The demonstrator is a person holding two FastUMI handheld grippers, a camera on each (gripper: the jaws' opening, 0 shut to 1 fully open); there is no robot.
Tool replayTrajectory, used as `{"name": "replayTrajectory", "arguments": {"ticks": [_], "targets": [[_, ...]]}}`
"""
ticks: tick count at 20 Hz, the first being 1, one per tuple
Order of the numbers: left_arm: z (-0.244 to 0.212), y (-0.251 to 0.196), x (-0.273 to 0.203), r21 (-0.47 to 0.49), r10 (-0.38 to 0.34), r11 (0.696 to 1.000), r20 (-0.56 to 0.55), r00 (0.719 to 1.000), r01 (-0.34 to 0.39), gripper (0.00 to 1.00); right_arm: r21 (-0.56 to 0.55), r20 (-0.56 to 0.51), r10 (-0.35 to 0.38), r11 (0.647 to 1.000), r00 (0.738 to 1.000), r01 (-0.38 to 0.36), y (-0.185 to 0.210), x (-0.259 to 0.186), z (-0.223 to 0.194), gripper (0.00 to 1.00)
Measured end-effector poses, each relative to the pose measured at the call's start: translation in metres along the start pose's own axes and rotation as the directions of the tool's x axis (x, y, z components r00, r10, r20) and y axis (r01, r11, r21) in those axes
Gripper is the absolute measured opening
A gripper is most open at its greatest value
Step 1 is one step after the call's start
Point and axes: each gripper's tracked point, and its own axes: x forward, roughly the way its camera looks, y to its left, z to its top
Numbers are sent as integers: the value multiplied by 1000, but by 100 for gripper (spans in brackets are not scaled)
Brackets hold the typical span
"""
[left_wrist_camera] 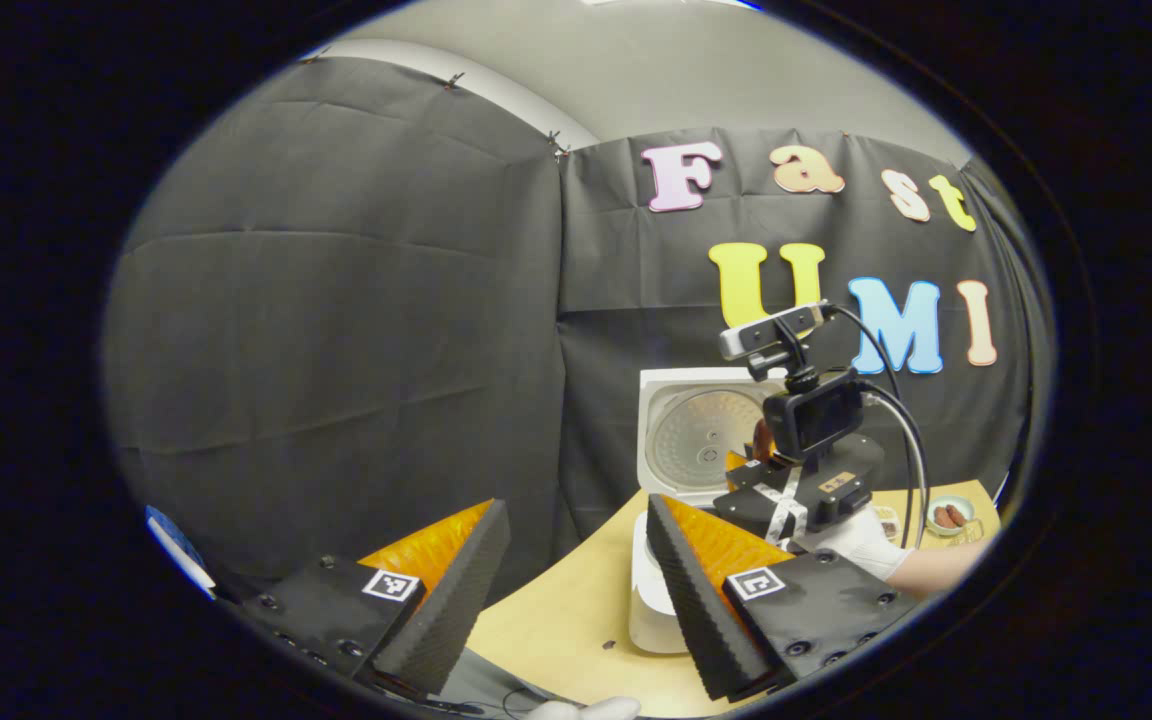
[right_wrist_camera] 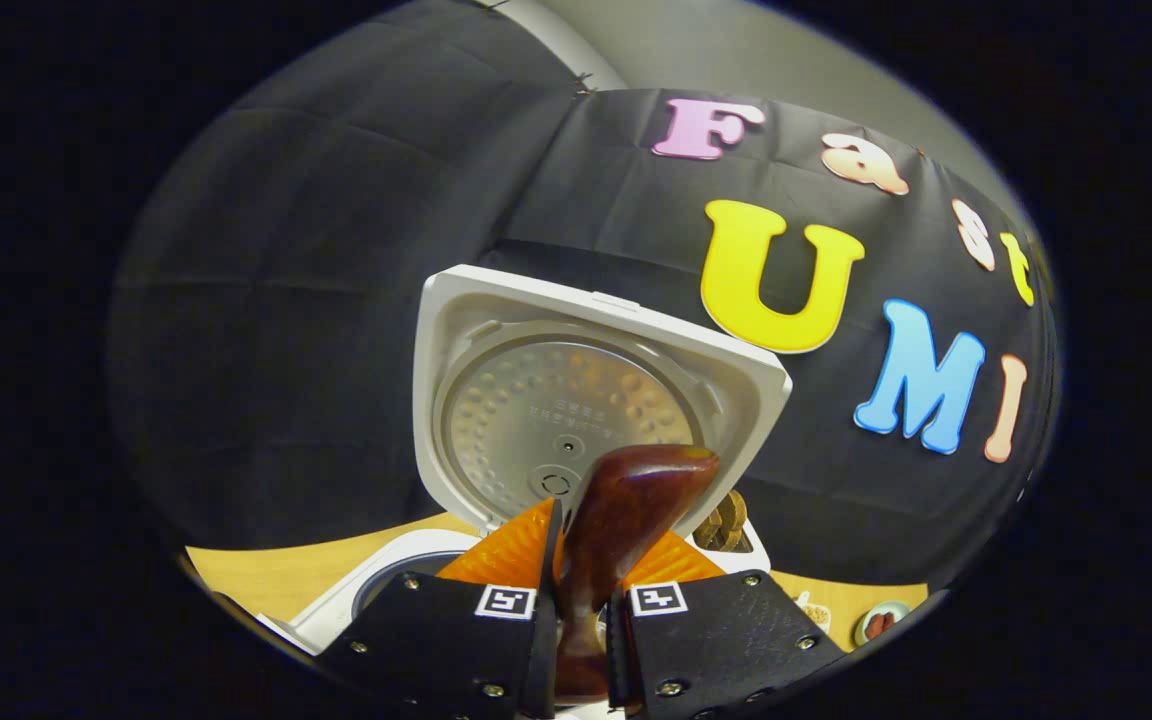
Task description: Close the left gripper, press the button to open the rice cooker; take a wooden spoon from the chopstick holder with the right hand, scoop a spoonful of rice and pour it into the rice cooker, then put the wooden spoon back into the chopstick holder.
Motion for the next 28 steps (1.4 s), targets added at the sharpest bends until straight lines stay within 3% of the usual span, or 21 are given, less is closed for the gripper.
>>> {"name": "replayTrajectory", "arguments": {"ticks": [3, 4, 7, 11, 14, 16, 17, 18, 21, 24, 28], "targets": [[-1, 1, 1, 0, 4, 1000, 0, 1000, -4, 94, -78, 2, -1, 997, 1000, 1, 2, 1, -1, 20], [-2, 1, 2, -1, 5, 1000, -2, 1000, -5, 94, -107, 9, 1, 994, 1000, 0, 3, -2, -1, 16], [-4, 1, 1, 1, 8, 1000, -6, 1000, -8, 94, -136, 15, 20, 991, 1000, -18, 8, 1, -1, 20], [-1, -1, 2, 7, 8, 1000, -4, 1000, -8, 94, -51, 9, 33, 998, 999, -33, 8, -2, 5, 20], [-2, -2, 5, 9, 5, 1000, -2, 1000, -5, 94, 149, 9, 65, 987, 998, -65, 0, -3, 9, 20], [-1, -5, 5, 9, -3, 1000, 2, 1000, 3, 94, 414, 4, 130, 902, 992, -120, -3, -5, 12, 20], [0, -7, 3, 8, -7, 1000, 6, 1000, 7, 94, 510, 8, 140, 851, 990, -124, -10, -6, 15, 20], [2, -8, 3, 8, -9, 1000, 8, 1000, 9, 94, 558, 14, 132, 822, 991, -117, -21, -7, 18, 21], [4, -18, 2, 10, -25, 1000, 15, 1000, 25, 94, 639, 4, 88, 766, 996, -70, -54, -11, 14, 21], [10, -30, 1, 13, -48, 999, 25, 999, 48, 96, 740, 12, 53, 671, 999, -44, -88, -22, 11, 21], [19, -53, -3, 24, -89, 996, 41, 995, 88, 96, 769, -5, -29, 639, 1000, 23, -140, -42, -5, 20]]}}
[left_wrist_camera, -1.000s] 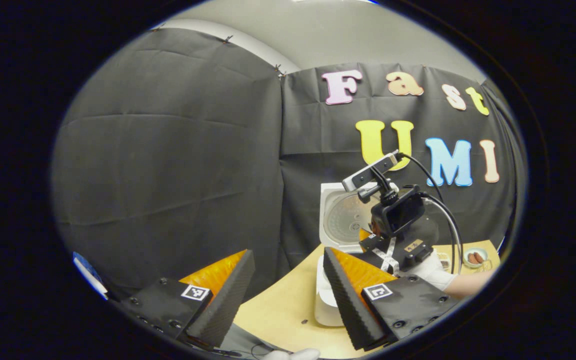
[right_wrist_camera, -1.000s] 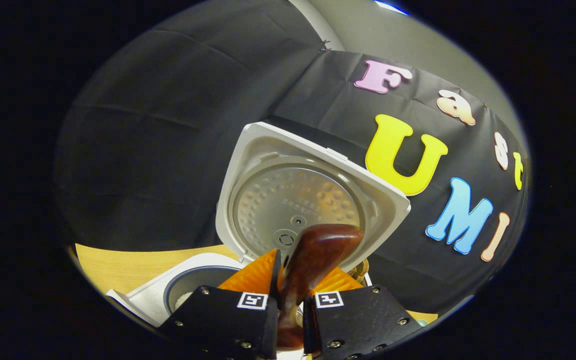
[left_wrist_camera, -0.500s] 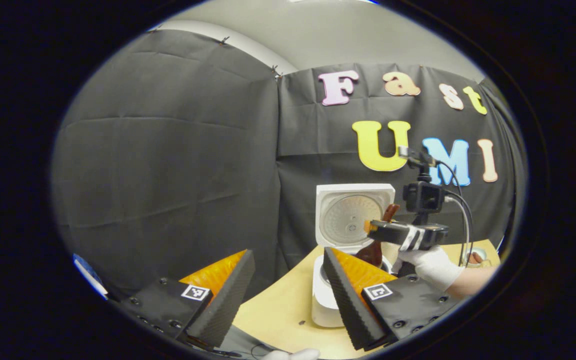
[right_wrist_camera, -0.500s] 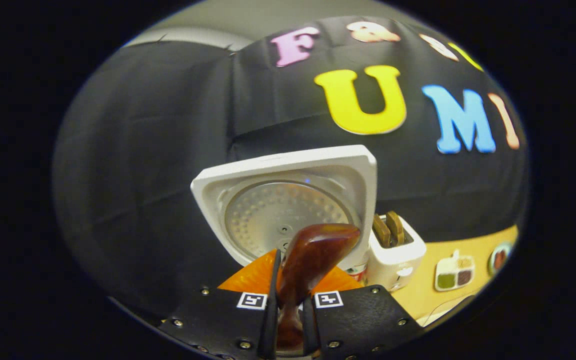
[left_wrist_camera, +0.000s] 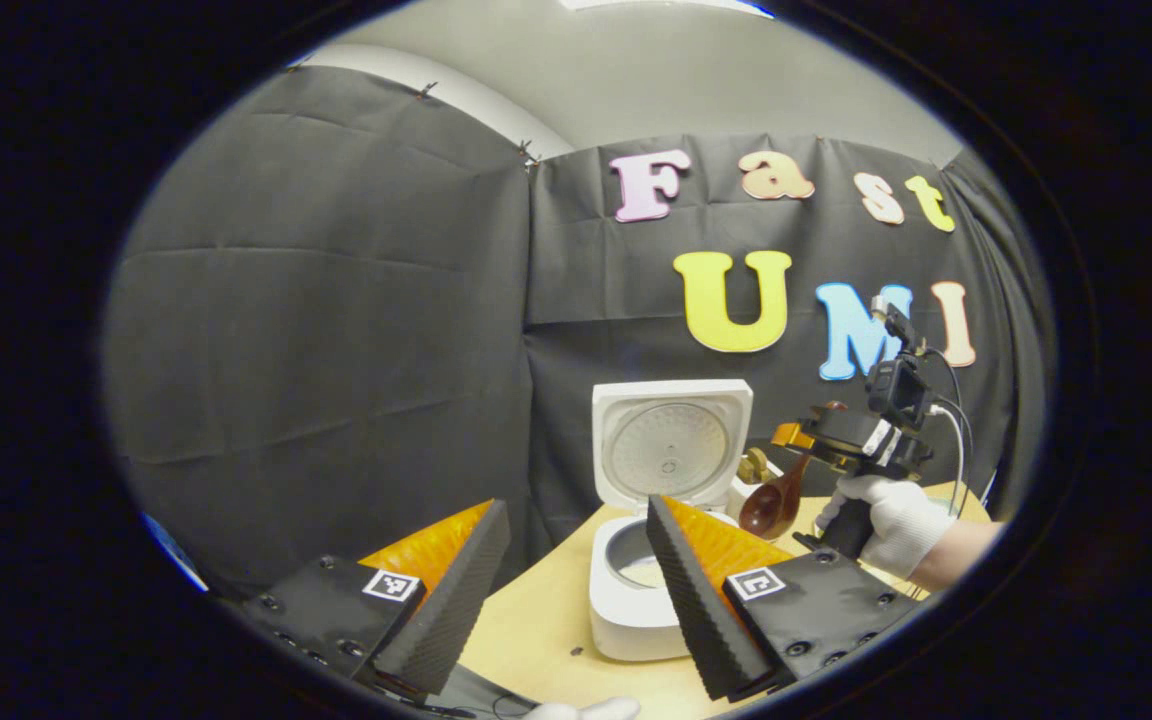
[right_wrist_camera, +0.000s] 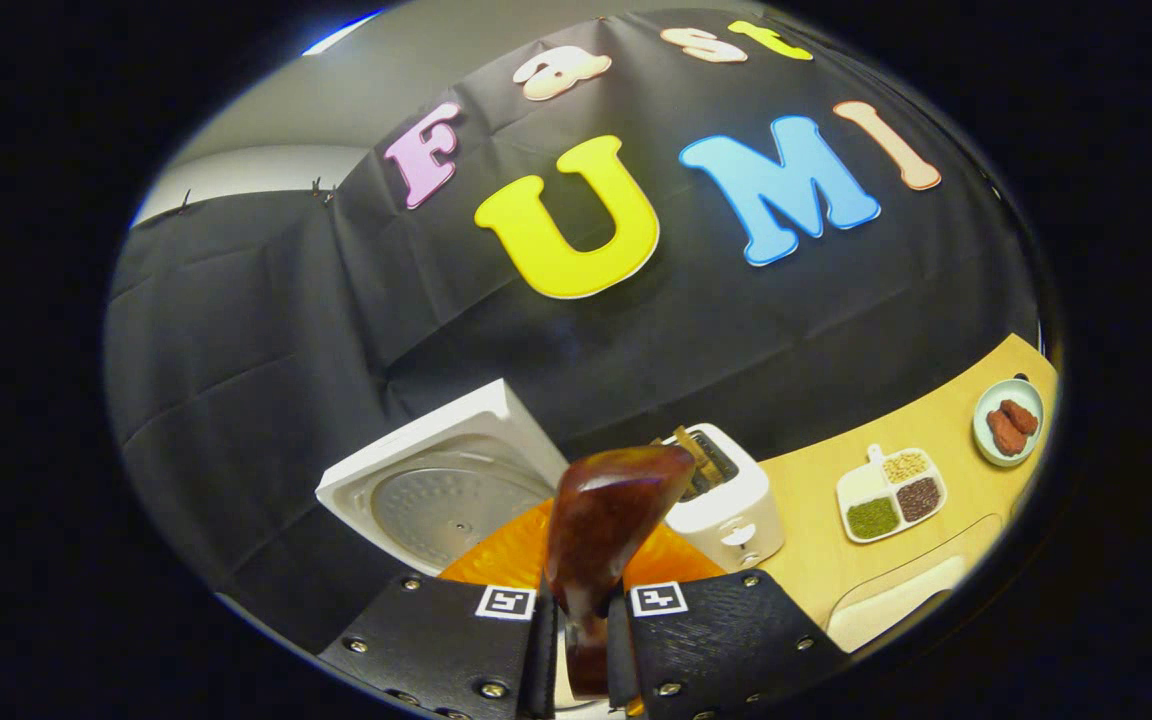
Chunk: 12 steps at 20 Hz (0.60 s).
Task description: Close the left gripper, press the button to open the rice cooker; take a wooden spoon from the chopstick holder with the right hand, scoop a spoonful of rice and pour it into the rice cooker, then put the wooden spoon back into the chopstick holder.
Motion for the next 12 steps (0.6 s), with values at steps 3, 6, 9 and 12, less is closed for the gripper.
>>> {"name": "replayTrajectory", "arguments": {"ticks": [3, 6, 9, 12], "targets": [[3, -25, 0, 7, -42, 999, 7, 999, 42, 96, 69, 35, -52, 996, 998, 49, -41, -19, 24, 20], [11, -51, -5, 13, -90, 996, 23, 996, 89, 94, 78, 75, -122, 990, 990, 117, -97, -42, 51, 20], [14, -81, -8, 14, -126, 992, 30, 992, 126, 94, 71, 112, -207, 977, 972, 200, -156, -71, 73, 21], [16, -114, -14, 3, -164, 986, 25, 986, 164, 94, 83, 142, -269, 962, 953, 259, -213, -101, 96, 20]]}}
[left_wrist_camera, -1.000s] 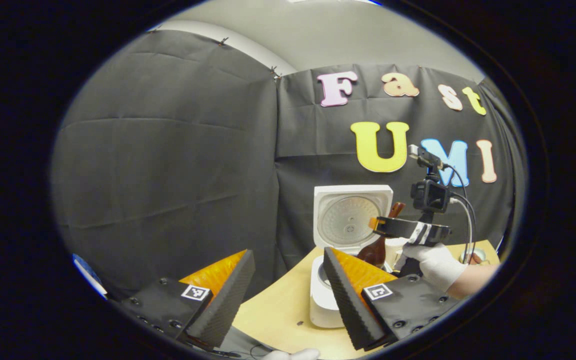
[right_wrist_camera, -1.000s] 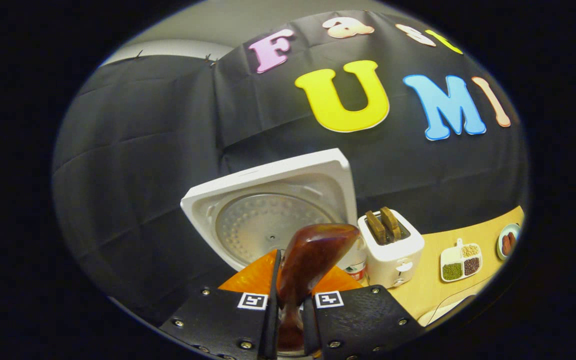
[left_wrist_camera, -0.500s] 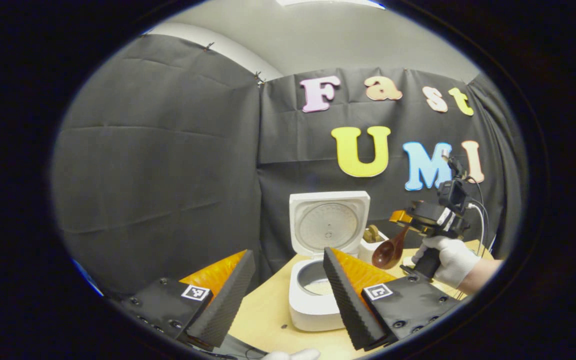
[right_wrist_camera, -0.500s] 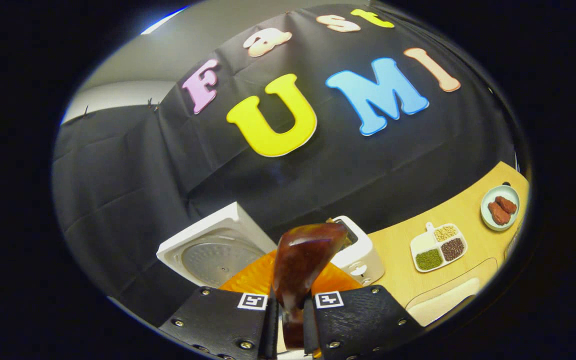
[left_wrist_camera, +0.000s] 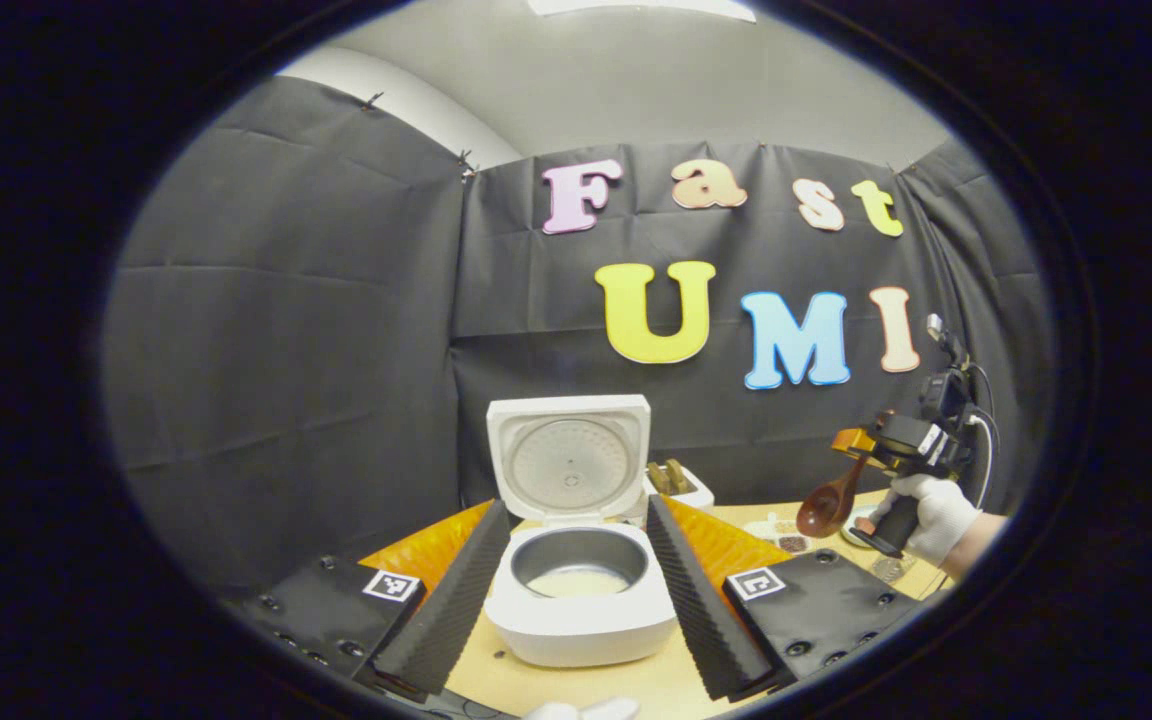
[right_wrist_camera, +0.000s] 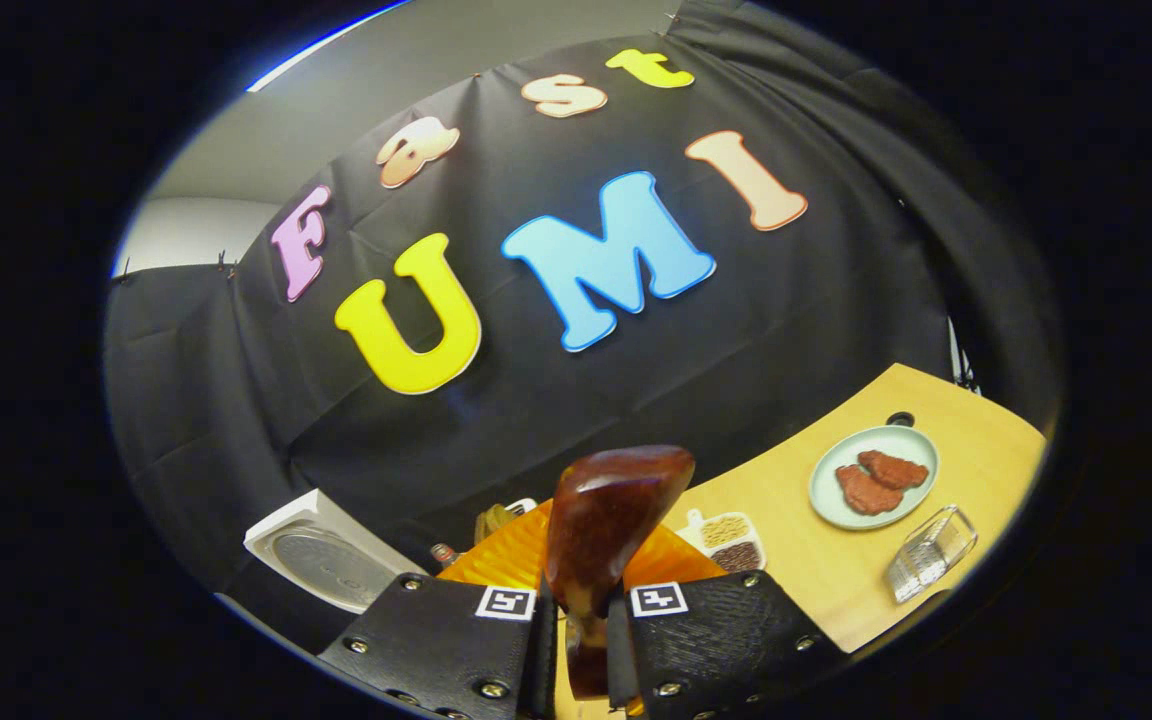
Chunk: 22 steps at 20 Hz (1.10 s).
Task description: Close the left gripper, press the button to open the rice cooker; take a wooden spoon from the chopstick holder with the right hand, scoop a spoonful of rice and pour it into the rice cooker, then put the wooden spoon back into the chopstick holder.
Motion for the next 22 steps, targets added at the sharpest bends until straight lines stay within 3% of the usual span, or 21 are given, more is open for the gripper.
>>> {"name": "replayTrajectory", "arguments": {"ticks": [7, 11, 22], "targets": [[-1, -69, -8, 4, -33, 999, -17, 999, 33, 94, -30, 50, -154, 987, 987, 156, -157, -20, 52, 20], [1, -94, -13, 27, -16, 1000, -24, 1000, 16, 94, -12, 35, -205, 979, 978, 205, -219, -23, 55, 20], [-1, -132, -23, 94, 4, 996, -45, 999, 1, 94, -65, -69, -238, 970, 969, 234, -274, -9, -19, 20]]}}
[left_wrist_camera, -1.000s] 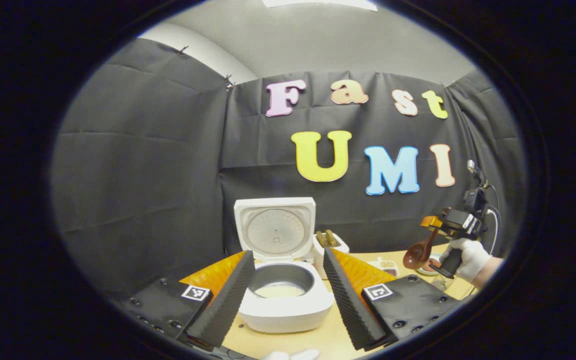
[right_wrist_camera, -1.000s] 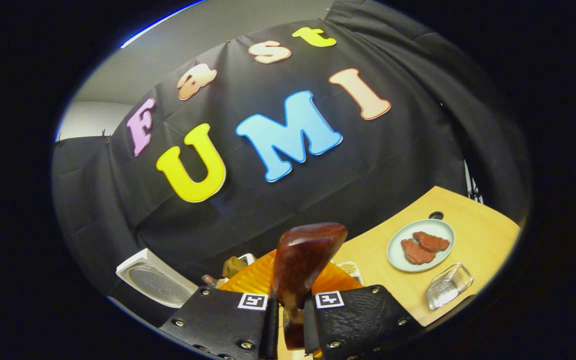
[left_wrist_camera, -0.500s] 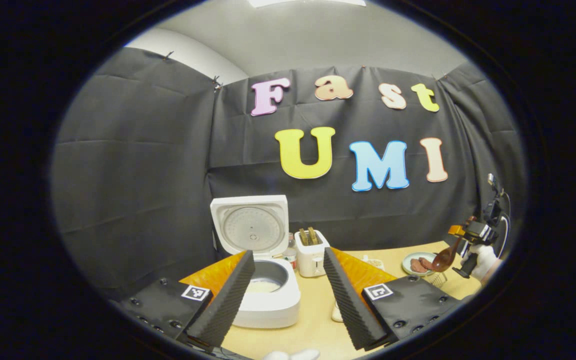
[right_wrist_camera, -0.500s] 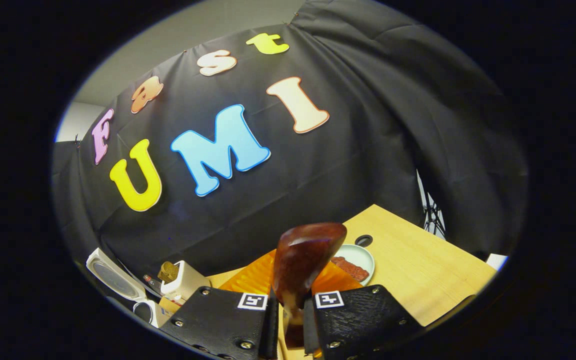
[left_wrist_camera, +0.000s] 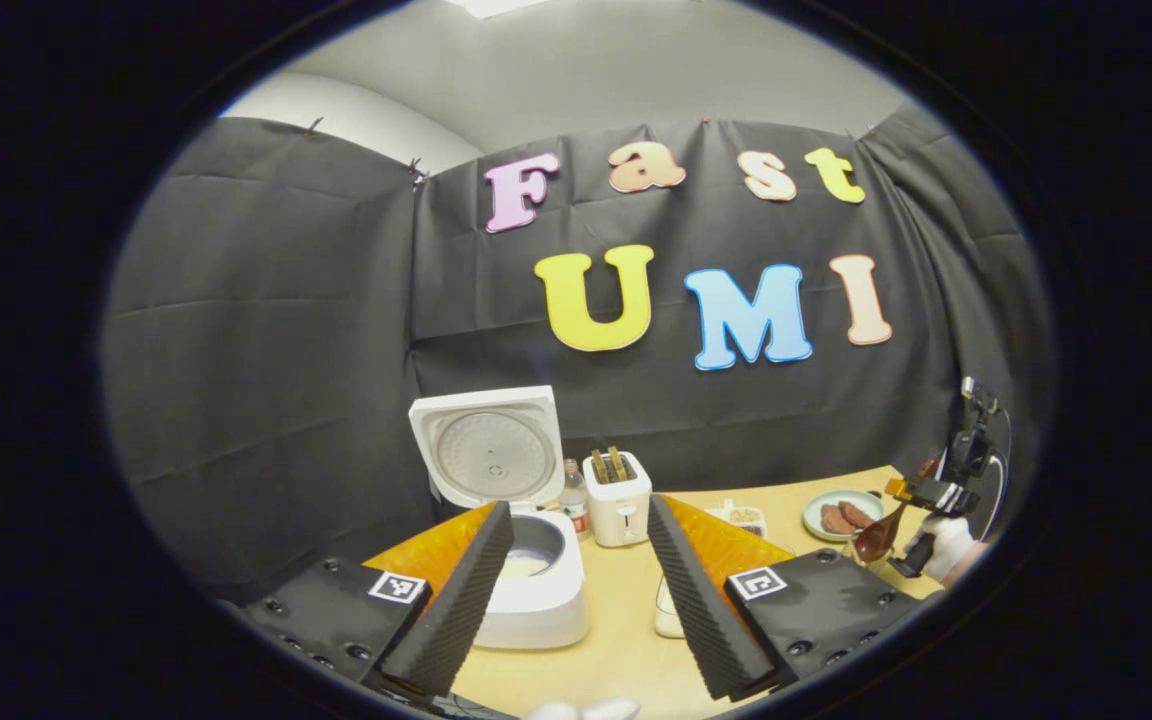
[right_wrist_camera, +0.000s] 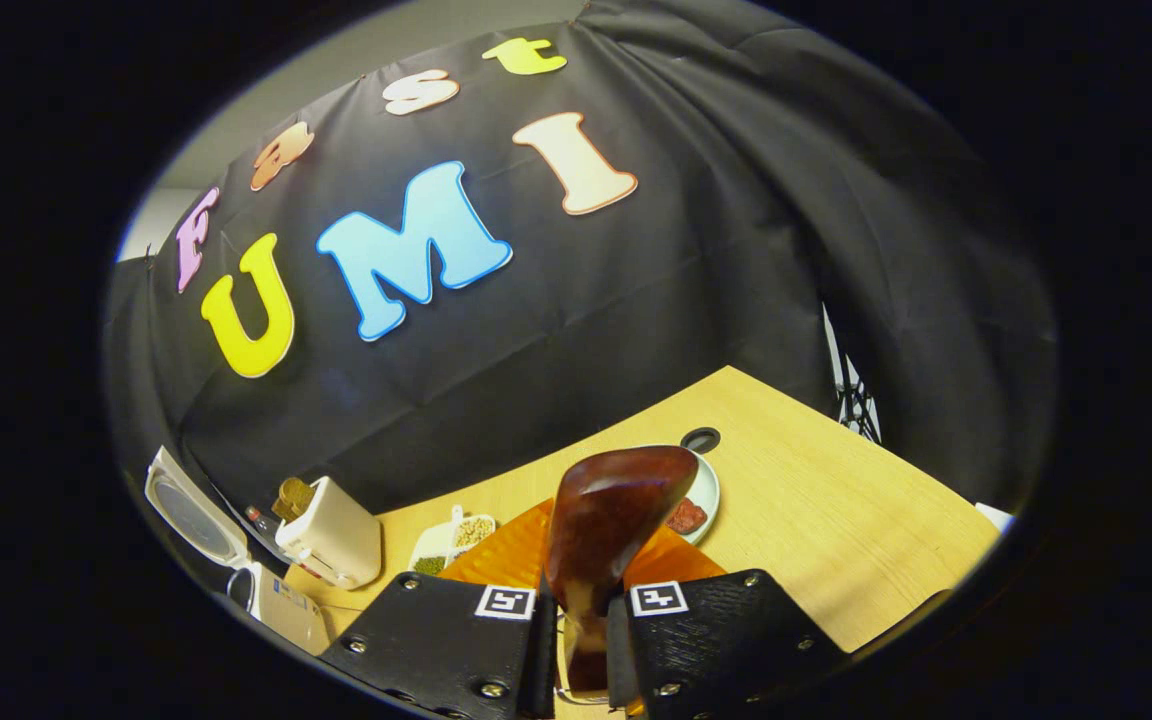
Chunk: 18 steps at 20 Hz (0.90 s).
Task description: Close the left gripper, press the button to open the rice cooker; take a wooden spoon from the chopstick holder with the right hand, scoop a spoonful of rice and pour it into the rice cooker, then put the wooden spoon back into the chopstick holder.
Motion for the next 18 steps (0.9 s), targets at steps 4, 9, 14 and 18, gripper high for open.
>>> {"name": "replayTrajectory", "arguments": {"ticks": [4, 9, 14, 18], "targets": [[-2, -5, -2, 11, -3, 1000, -7, 1000, 3, 95, -11, -53, -24, 1000, 998, 23, -18, 9, -24, 21], [3, -9, -2, 11, -4, 1000, -3, 1000, 4, 95, -20, -91, -49, 999, 995, 47, -30, 9, -39, 21], [5, -6, -3, 23, -9, 1000, 2, 1000, 9, 95, -24, -115, -79, 997, 990, 77, -36, 7, -41, 20], [9, 2, -3, 21, -12, 1000, 14, 1000, 12, 95, -91, -92, -138, 987, 986, 129, -52, -12, -30, 76]]}}
